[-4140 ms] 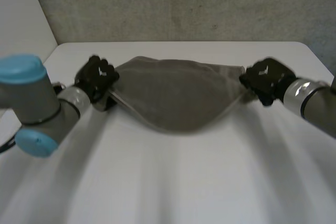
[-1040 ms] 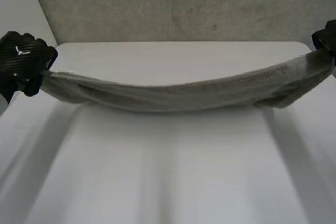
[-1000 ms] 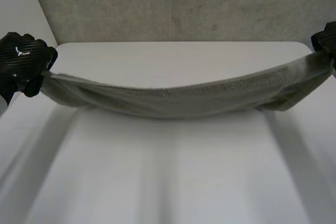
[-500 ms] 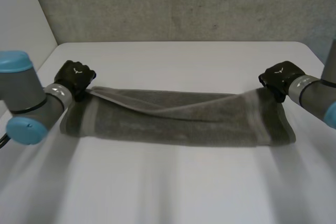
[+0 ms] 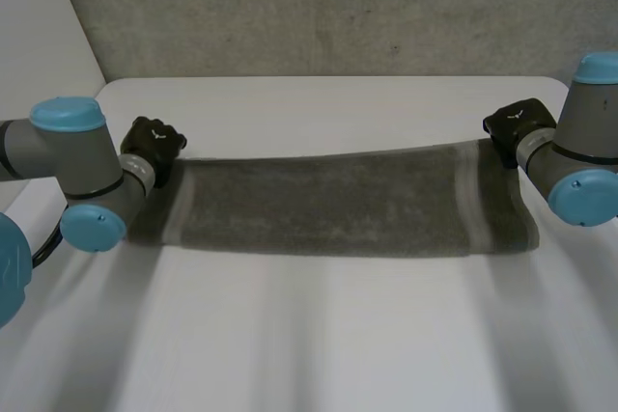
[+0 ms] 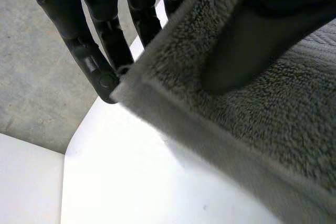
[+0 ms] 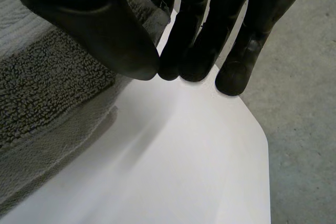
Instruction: Fold the towel.
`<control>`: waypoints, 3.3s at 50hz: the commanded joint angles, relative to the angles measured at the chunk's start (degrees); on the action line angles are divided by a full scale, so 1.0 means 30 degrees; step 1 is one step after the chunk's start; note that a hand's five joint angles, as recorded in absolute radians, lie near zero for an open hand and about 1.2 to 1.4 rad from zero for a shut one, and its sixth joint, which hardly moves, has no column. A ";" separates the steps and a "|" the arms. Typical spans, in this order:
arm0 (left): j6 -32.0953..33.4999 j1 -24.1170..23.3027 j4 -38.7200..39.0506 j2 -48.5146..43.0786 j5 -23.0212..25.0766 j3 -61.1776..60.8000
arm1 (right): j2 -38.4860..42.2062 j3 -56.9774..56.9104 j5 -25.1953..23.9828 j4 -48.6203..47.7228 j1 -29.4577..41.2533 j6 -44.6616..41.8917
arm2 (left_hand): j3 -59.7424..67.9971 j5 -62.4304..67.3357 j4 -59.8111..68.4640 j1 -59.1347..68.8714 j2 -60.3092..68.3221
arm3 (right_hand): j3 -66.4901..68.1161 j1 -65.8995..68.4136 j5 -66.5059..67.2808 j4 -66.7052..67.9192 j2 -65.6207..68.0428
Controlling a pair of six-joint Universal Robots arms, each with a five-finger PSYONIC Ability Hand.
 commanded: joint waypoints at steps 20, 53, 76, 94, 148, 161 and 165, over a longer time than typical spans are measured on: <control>-0.3802 -0.0433 0.2751 0.7439 0.1447 -0.6956 | -1.0034 1.0648 -0.2192 -0.1727 0.0647 0.0266 | -1.8800 -2.2125 -1.8495 -1.8439 -1.8741 | -2.0405 -2.0058 -2.0803 -2.0296 -2.0199; -0.4536 -0.0257 0.8061 1.3307 0.2331 -1.7163 | -0.6932 1.5550 -0.3455 -0.5212 -0.2308 -0.1433 | -1.8913 -2.2237 -1.8607 -1.8551 -1.8853 | 0.2928 0.3276 0.2530 0.3038 0.3134; -0.4595 -0.0169 0.8061 1.4214 0.2331 -1.7368 | -0.8045 1.0810 -0.3425 -0.2553 -0.8643 -0.4306 | -1.9080 -2.2404 -1.8775 -1.8719 -1.9021 | 0.2928 0.3276 0.2530 0.3038 0.3134; -0.4624 -0.0169 0.8149 1.4449 0.2273 -1.7369 | -0.7373 0.6644 -0.3044 -0.1844 0.6799 -0.1697 | -1.9137 -2.2461 -1.8832 -1.8775 -1.9077 | 0.2928 0.3276 0.2530 0.3038 0.3134; -0.4595 -0.0433 0.8530 1.4273 0.2302 -1.7984 | -0.9892 1.7836 -0.3483 -0.5038 0.2083 -0.0144 | -1.9249 -2.2573 -1.8944 -1.8887 -1.9190 | 0.2911 0.3259 0.2513 0.3021 0.3117; -0.4624 -0.0404 0.8530 1.4566 0.2244 -1.7925 | -0.9951 1.7305 -0.3482 -0.5007 0.2346 0.0440 | -1.9249 -2.2573 -1.8944 -1.8887 -1.9190 | -1.2002 -1.1654 -1.2399 -1.1892 -1.1796; -0.4740 -0.0433 0.8501 1.4566 0.2244 -1.7984 | -1.0039 1.8154 -0.3805 -0.5329 0.2054 0.1434 | -1.9249 -2.2573 -1.8944 -1.8887 -1.9190 | -1.4434 -1.4086 -1.4832 -1.4324 -1.4228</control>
